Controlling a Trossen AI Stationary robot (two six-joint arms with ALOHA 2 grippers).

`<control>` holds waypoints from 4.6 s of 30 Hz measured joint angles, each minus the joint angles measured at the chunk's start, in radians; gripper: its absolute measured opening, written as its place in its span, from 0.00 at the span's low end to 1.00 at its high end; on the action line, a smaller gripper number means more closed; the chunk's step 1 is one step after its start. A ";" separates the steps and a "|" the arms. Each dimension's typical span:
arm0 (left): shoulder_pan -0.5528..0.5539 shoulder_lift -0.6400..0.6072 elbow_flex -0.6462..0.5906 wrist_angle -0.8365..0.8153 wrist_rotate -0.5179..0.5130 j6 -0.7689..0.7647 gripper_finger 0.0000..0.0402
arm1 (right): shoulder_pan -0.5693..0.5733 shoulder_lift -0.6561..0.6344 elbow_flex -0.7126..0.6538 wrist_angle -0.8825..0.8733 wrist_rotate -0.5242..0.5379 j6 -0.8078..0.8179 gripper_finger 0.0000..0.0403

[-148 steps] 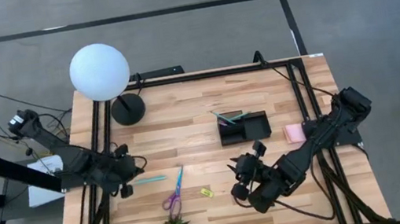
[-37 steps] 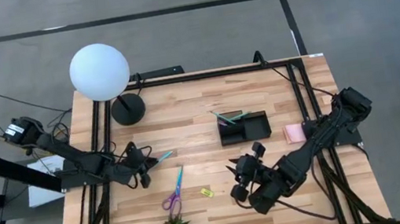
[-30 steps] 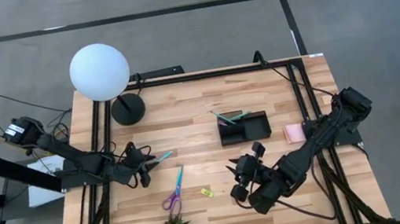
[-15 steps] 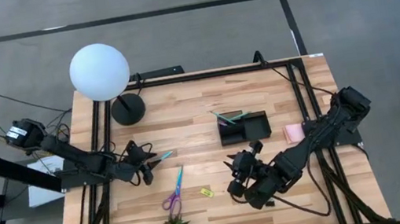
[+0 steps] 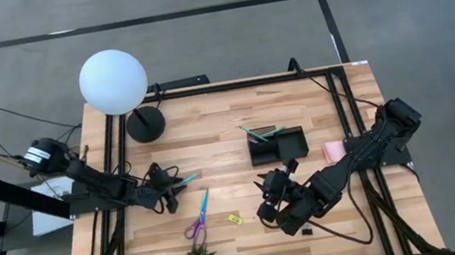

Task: Pick and place office supplies into organizer
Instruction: Put the blue pen into the black desk organizer

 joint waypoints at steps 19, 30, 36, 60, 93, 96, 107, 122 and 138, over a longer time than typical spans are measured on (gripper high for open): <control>-0.066 0.430 0.010 0.337 -0.186 -0.116 0.27 | 0.002 0.000 0.000 0.000 -0.003 -0.024 0.23; -0.068 0.448 0.037 0.374 -0.200 -0.097 0.05 | 0.002 0.000 0.000 0.000 -0.003 -0.025 0.23; -0.040 0.454 0.037 0.575 -0.109 0.015 0.04 | 0.000 0.000 0.000 0.001 0.008 -0.025 0.23; 0.452 0.449 0.724 0.372 0.565 0.583 0.04 | 0.135 -0.129 0.000 -0.280 0.120 0.207 0.23; 0.522 0.551 0.983 0.752 1.098 0.442 0.04 | -0.009 -0.095 0.018 -0.341 0.561 0.462 0.23; 0.525 0.551 0.983 0.756 1.097 0.427 0.04 | -0.029 -0.095 0.068 -0.339 0.441 0.367 0.23; 0.544 0.551 0.984 0.821 1.148 0.369 0.04 | 0.027 -0.095 0.238 -0.330 0.403 0.088 0.19; 0.508 0.551 0.984 0.897 1.198 0.345 0.04 | -0.003 -0.095 0.238 -0.236 0.410 0.079 0.18; 0.518 0.526 0.984 0.894 1.199 0.333 0.04 | 0.103 -0.095 0.238 -0.067 0.364 -0.122 0.18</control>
